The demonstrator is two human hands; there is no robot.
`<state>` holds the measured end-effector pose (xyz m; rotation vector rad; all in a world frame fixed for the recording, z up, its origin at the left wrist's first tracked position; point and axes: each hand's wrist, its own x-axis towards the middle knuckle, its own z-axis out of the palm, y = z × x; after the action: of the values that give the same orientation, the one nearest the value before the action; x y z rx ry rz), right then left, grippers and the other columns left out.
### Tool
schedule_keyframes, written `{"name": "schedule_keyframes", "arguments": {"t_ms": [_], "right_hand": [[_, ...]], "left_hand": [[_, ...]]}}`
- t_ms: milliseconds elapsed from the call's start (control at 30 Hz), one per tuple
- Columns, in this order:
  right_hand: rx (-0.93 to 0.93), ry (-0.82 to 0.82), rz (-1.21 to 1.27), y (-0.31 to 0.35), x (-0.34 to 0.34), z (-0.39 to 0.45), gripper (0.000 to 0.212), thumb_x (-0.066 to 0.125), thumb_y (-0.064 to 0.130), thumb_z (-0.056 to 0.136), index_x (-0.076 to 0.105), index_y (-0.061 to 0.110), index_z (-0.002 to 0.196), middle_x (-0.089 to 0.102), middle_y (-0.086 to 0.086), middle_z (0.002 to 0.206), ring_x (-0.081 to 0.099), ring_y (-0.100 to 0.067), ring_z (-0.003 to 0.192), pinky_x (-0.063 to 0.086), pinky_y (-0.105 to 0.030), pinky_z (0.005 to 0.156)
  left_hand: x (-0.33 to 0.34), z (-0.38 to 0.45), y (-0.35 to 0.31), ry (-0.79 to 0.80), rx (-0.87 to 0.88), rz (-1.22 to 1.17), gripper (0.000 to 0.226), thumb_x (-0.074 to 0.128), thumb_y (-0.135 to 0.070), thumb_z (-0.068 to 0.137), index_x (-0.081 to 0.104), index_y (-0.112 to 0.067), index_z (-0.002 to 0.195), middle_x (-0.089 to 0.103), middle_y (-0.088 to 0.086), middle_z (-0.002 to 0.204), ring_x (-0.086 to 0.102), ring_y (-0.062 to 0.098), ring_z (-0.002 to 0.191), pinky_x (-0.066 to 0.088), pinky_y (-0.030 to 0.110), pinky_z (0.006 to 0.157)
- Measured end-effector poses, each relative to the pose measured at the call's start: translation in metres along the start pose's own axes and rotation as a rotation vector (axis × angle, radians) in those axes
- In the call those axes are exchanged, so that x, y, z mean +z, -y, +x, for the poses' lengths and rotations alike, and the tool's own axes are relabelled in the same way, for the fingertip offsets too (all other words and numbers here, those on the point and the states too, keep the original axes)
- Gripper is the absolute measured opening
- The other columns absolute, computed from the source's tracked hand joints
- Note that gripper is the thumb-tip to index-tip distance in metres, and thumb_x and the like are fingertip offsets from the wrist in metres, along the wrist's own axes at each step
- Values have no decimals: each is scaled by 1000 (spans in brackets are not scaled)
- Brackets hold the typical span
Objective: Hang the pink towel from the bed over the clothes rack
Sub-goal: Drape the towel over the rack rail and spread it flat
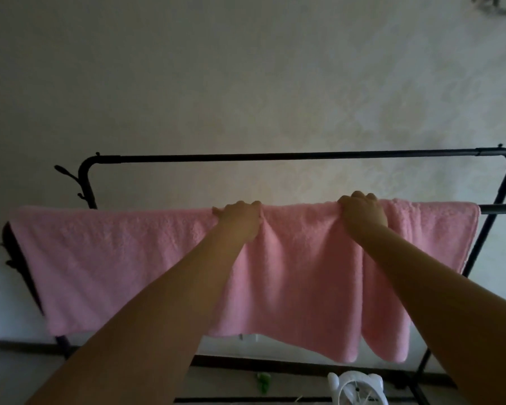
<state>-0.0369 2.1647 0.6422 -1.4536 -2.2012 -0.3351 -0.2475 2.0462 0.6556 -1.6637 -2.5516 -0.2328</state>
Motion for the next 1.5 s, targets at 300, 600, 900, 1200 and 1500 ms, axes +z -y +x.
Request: {"name": "schedule_keyframes", "arguments": {"t_ms": [300, 600, 900, 1200, 1500], "right_hand": [[-143, -94, 168, 20, 3, 2, 36, 59, 22, 92, 60, 36, 126, 56, -1, 120, 52, -23, 108, 45, -34, 87], [-116, 106, 256, -8, 1, 24, 38, 48, 6, 94, 71, 28, 115, 66, -5, 113, 58, -24, 102, 47, -33, 92], [-62, 13, 455, -24, -4, 20, 30, 52, 16, 97, 67, 25, 122, 61, -2, 116, 58, -19, 102, 45, -28, 88], [-177, -12, 315, -90, 12, 24, 25, 51, 24, 98, 71, 24, 113, 64, 1, 111, 50, -20, 105, 40, -30, 94], [-147, 21, 306, -190, 13, 26, 43, 46, 4, 93, 67, 29, 120, 60, 1, 114, 44, -21, 108, 35, -27, 86]], "left_hand": [[-9, 4, -11, 55, -100, 85, 34, 34, -14, 97, 41, -20, 129, 57, 12, 115, 52, 36, 110, 28, 61, 104], [-24, 12, -15, 245, -63, 103, 53, 31, -43, 99, 30, -15, 144, 43, 15, 140, 41, 36, 126, 34, 54, 105], [7, 17, -45, 72, -132, 232, 66, 37, -58, 93, 28, -17, 144, 39, 19, 144, 35, 43, 131, 10, 67, 109], [39, 22, -171, -285, 248, 59, 47, 49, -7, 89, 40, -10, 135, 57, 11, 123, 53, 31, 113, 32, 51, 106], [44, 21, -198, -216, 59, 201, 44, 53, -9, 85, 43, -19, 127, 57, 12, 108, 55, 38, 105, 33, 62, 102]]}}
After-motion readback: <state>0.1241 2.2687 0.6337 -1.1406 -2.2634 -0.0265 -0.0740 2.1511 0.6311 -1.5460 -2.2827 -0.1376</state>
